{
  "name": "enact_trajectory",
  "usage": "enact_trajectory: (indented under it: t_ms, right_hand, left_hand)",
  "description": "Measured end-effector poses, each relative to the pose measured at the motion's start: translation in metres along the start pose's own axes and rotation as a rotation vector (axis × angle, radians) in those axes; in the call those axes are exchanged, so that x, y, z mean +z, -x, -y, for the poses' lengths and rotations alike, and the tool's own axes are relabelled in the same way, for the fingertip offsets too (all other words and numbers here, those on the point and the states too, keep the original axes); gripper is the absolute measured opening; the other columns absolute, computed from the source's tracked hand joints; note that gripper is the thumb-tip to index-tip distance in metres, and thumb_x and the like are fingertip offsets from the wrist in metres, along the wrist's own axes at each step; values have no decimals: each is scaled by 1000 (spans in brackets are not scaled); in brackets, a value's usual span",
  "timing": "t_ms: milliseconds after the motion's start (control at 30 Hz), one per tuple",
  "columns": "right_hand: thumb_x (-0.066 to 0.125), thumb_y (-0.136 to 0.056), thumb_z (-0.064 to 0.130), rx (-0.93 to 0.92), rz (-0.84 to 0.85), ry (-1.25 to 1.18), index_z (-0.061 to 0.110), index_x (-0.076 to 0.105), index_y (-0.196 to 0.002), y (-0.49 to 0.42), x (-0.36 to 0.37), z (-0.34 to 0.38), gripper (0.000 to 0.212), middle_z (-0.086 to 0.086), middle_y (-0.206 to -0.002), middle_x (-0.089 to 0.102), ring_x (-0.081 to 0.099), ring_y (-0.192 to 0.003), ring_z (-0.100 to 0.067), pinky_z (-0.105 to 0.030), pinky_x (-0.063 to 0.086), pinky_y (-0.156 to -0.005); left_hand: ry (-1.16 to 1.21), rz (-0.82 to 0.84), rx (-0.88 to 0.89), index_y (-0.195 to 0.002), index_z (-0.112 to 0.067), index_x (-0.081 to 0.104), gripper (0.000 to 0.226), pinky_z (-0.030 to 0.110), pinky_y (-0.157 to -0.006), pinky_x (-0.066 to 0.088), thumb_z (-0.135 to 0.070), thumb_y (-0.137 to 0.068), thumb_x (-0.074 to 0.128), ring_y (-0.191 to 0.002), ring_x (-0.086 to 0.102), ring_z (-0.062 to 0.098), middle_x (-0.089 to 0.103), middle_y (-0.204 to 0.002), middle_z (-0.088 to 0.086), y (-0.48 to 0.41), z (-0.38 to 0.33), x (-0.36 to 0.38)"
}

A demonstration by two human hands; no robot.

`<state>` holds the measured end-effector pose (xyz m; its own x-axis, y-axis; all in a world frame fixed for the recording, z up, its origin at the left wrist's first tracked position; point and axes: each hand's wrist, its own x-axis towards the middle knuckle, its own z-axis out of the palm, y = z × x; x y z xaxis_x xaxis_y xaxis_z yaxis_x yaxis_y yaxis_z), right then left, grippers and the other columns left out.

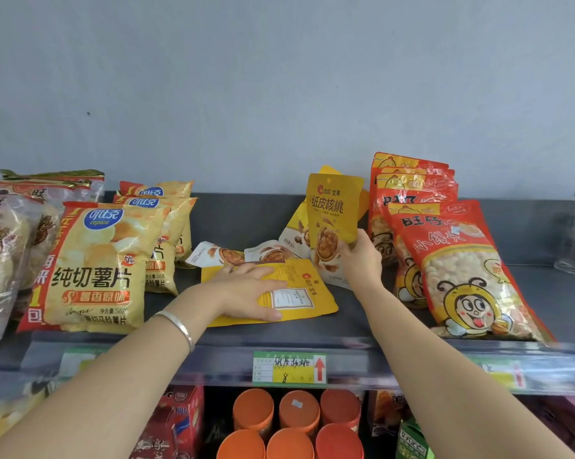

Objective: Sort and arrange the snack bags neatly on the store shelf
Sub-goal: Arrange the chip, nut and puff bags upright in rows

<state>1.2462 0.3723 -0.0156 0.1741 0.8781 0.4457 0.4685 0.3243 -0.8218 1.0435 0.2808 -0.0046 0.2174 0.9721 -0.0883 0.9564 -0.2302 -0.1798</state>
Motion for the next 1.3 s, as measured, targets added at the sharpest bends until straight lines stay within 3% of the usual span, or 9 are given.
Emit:
enact_trajectory:
  t_ms: [167, 300, 433, 567, 633, 800, 900, 1033, 1300]
  right_hand:
    - [44, -99, 26, 3, 4, 16, 17, 55, -114, -1, 1, 1, 21, -6, -99, 65, 59, -89, -29, -37, 48, -73]
    - [42, -100, 26, -8, 17, 14, 16, 56, -114, 1, 2, 2, 23, -6, -100, 64, 58, -88, -26, -33, 44, -71]
    - [40, -100, 27, 8, 21, 49, 13, 57, -111, 2, 2, 2, 25, -4, -93, 59, 53, -84, -24, -32, 38, -69]
    - [41, -99, 28, 18, 36, 48, 14, 56, -101, 2, 1, 2, 20, -4, -88, 57, 54, -84, -25, -32, 40, -69]
    - [42, -99, 26, 31, 53, 54, 15, 53, -91, 1, 1, 1, 17, -2, -82, 55, 52, -82, -25, -33, 40, -69]
    - [41, -100, 24, 87, 63, -3, 18, 41, -65, 0, 2, -1, 36, 0, -67, 45, 46, -73, -24, -33, 36, -65]
    - [40, -102, 22, 85, 44, -76, 14, 51, -75, 1, 0, 0, 30, 2, -71, 49, 49, -76, -22, -33, 39, -68]
    - [39, -102, 21, 64, -19, -170, 6, 57, -88, 4, -3, 5, 27, -2, -79, 55, 49, -77, -20, -33, 38, -70]
    - [39, -101, 20, 64, -148, -386, 20, 49, -80, 8, -20, 14, 23, 5, -75, 52, 41, -64, -13, -29, 34, -59]
  left_hand:
    - [34, -65, -40, -143, -50, 16, 64, 54, -115, -1, -74, -85, 23, -145, -5, 18, 0, -159, -11, 3, -7, 7]
    - [-13, 0, -77, -147, -45, 8, 80, 58, -114, 0, -78, -79, 34, -145, -7, 27, -6, -159, -3, 10, -12, 4]
    - [-212, -96, -36, -149, -35, 5, 69, 50, -111, 26, -65, -91, 26, -141, 19, 34, 15, -157, 5, 10, -8, 9]
    - [-322, -277, 47, -150, -26, -5, 64, 41, -82, 48, -29, -98, 32, -115, 51, 33, 46, -136, 8, 6, -15, 18]
    - [-258, -309, -26, -150, -23, 4, 69, 38, -75, 47, -18, -92, 41, -109, 54, 31, 51, -127, 8, 4, -16, 17]
    - [-213, -449, -188, -122, -19, 49, 32, 32, -62, 38, -9, -92, 43, -100, 58, 25, 61, -112, 2, -2, -15, 22]
    - [26, -701, -260, -120, -22, 53, 28, 30, -59, 35, -14, -98, 38, -87, 58, 24, 62, -100, 0, 5, -12, 9]
    - [731, -998, -313, -116, -14, 58, 25, 38, -77, 47, -21, -99, 41, -97, 59, 29, 66, -106, 9, 12, 4, -23]
    - [1302, -1165, -237, -91, -20, 59, 17, 43, -85, 49, -6, -93, 49, -91, 61, 28, 65, -95, 5, 11, 8, -27]
